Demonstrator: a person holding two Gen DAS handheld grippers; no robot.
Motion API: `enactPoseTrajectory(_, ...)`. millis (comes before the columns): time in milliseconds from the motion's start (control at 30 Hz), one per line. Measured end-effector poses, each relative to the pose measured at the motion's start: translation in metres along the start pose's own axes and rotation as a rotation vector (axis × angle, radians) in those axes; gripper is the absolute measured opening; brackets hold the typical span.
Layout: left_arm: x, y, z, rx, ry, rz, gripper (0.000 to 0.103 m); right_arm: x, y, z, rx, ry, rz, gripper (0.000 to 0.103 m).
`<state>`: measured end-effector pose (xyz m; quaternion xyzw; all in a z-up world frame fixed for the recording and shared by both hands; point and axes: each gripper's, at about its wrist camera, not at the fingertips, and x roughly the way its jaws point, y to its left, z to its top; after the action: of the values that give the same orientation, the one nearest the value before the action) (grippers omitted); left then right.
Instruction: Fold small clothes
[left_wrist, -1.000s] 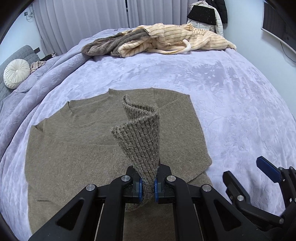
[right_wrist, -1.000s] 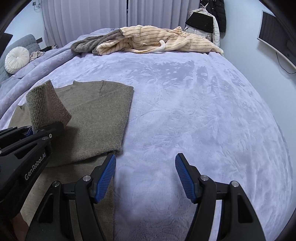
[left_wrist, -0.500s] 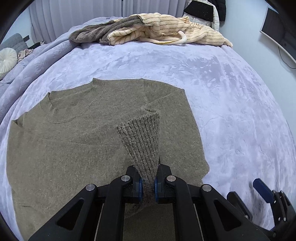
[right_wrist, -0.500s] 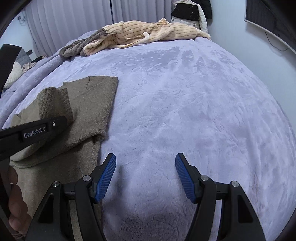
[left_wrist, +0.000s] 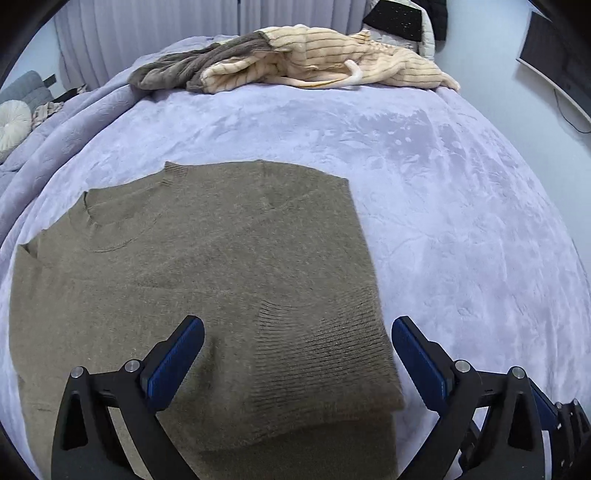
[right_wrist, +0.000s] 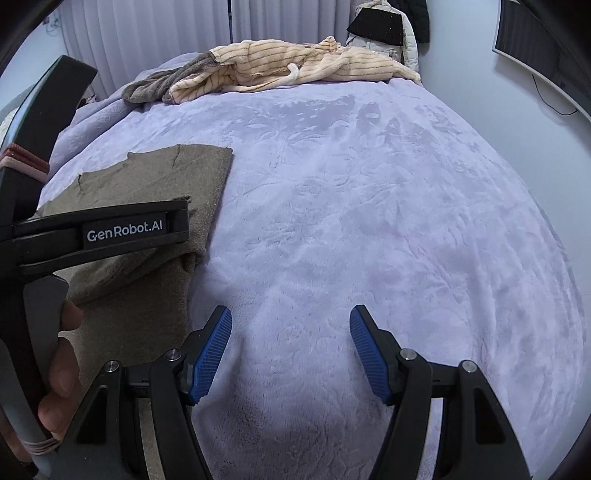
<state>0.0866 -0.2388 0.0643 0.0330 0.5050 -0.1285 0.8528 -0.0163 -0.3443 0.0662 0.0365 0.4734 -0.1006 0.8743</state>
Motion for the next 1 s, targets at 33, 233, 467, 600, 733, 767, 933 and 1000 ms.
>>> enactPoseTrajectory(33, -0.005, 0.001, -0.002, 0.007, -0.01, 0.004, 0.102, -0.001, 0.001, 0.0, -0.001, 0.003, -0.002, 0.07)
enactPoseTrajectory(233, -0.047, 0.047, -0.023, -0.012, -0.059, -0.046, 0.102, -0.012, 0.019, 0.004, -0.037, -0.018, -0.014, 0.07)
enactPoseTrajectory(467, -0.063, 0.179, -0.036, -0.188, -0.071, 0.111, 0.102, -0.014, 0.056, 0.036, -0.09, -0.075, 0.043, 0.07)
enactPoseTrajectory(600, -0.038, 0.236, -0.047, -0.284, -0.01, 0.206, 0.102, 0.012, 0.075, 0.06, -0.079, -0.022, 0.081, 0.07)
enactPoseTrajectory(733, -0.013, 0.256, -0.065, -0.323, 0.049, 0.221, 0.102, 0.048, 0.087, 0.067, -0.049, 0.09, 0.118, 0.057)
enactPoseTrajectory(767, -0.011, 0.255, -0.069, -0.314, 0.052, 0.224, 0.102, 0.057, 0.09, 0.065, -0.056, 0.123, 0.139, 0.032)
enactPoseTrajectory(933, -0.022, 0.245, -0.077, -0.276, 0.013, 0.215, 0.102, 0.057, 0.087, 0.06, -0.073, 0.052, 0.021, 0.008)
enactPoseTrajectory(1000, -0.024, 0.245, -0.079, -0.273, 0.021, 0.209, 0.102, 0.059, 0.081, 0.059, -0.043, 0.054, -0.027, 0.008)
